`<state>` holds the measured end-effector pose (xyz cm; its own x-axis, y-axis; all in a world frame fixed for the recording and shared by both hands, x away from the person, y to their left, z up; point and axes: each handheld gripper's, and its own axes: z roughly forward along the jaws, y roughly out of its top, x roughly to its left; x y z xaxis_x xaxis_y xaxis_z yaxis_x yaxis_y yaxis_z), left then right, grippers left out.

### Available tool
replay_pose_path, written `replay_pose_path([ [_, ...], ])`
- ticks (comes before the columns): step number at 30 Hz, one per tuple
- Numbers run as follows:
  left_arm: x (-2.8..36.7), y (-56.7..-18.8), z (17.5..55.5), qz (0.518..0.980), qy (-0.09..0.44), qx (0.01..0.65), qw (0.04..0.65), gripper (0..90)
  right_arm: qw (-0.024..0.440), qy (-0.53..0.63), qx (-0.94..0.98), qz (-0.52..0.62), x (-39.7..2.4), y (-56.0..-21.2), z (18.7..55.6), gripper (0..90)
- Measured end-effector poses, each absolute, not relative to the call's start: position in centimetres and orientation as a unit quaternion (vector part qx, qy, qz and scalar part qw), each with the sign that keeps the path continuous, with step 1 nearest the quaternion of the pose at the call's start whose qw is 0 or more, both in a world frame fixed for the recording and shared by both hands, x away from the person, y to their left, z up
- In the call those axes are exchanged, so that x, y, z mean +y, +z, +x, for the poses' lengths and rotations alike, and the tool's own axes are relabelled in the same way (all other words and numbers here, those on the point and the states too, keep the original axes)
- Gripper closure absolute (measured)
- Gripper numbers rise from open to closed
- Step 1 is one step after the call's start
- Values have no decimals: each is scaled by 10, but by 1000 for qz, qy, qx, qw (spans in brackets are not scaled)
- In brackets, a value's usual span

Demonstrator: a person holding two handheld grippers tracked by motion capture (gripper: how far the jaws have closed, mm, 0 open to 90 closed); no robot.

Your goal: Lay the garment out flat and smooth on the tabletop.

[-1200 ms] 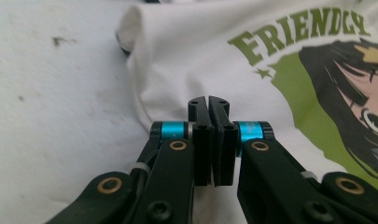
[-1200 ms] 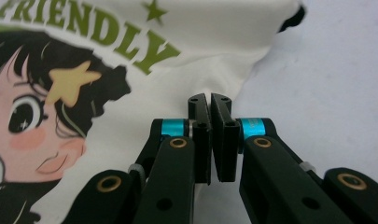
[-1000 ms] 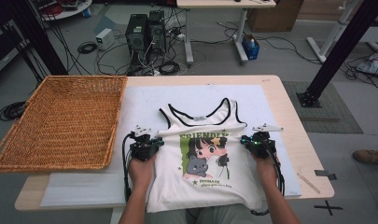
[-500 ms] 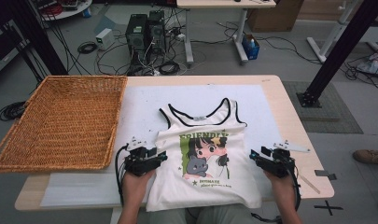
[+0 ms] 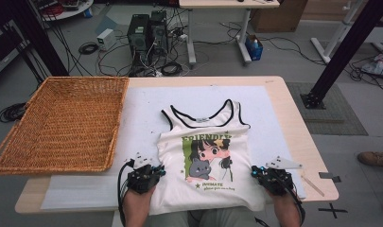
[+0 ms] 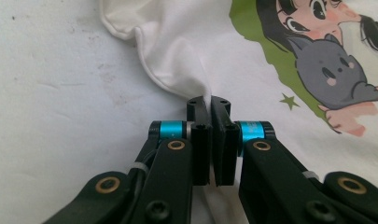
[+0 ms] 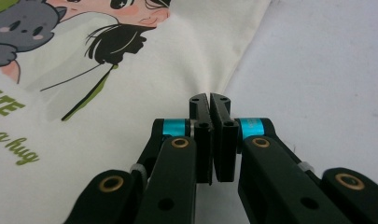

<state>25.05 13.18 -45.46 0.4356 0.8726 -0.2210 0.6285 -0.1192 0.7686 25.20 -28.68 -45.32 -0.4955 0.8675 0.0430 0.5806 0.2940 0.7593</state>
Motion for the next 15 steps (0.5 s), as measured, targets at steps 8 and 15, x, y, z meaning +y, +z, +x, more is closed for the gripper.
replay_pose_path([
  [8,137,-452,216,747,126,462,461,873,179,413,768,456,-303,-442,214,898],
  [15,128,-447,233,719,162,468,488,453,179,418,752,477,-302,-444,216,648],
])
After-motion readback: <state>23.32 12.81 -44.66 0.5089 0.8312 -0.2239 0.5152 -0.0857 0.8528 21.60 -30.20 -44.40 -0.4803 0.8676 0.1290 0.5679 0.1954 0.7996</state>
